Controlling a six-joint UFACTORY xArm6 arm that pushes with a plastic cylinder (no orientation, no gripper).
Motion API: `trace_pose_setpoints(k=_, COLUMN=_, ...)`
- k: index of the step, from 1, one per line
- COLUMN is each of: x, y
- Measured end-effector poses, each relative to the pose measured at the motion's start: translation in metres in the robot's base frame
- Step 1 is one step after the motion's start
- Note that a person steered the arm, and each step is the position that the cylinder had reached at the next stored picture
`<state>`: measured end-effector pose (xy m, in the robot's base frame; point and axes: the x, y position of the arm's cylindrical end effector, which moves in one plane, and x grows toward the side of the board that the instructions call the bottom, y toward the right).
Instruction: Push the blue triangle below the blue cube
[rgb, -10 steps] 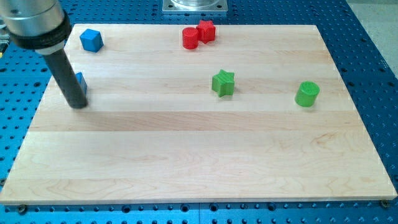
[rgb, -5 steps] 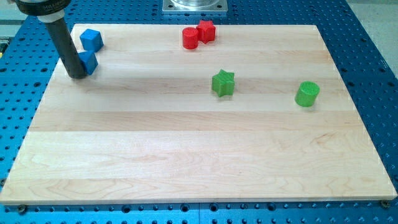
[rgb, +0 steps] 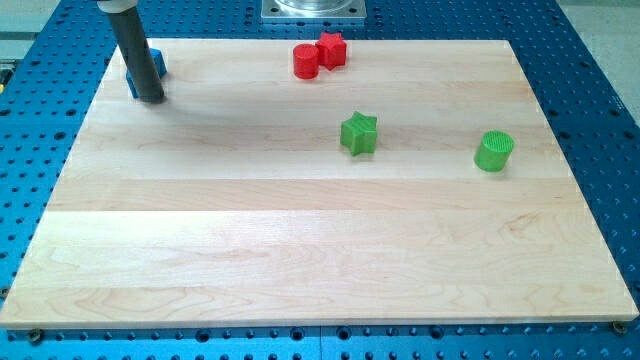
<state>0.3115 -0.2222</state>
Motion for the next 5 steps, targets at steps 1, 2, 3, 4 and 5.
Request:
trace_pose_setpoints(k=1, x=0.000, y=0.000)
trace_pose_setpoints(k=2, x=0.015, y=0.000)
trace_pose_setpoints(k=3, x=0.016, y=0.000)
trace_pose_setpoints(k=4, x=0.016, y=0.000)
trace_pose_setpoints(k=5, x=0.016, y=-0.004)
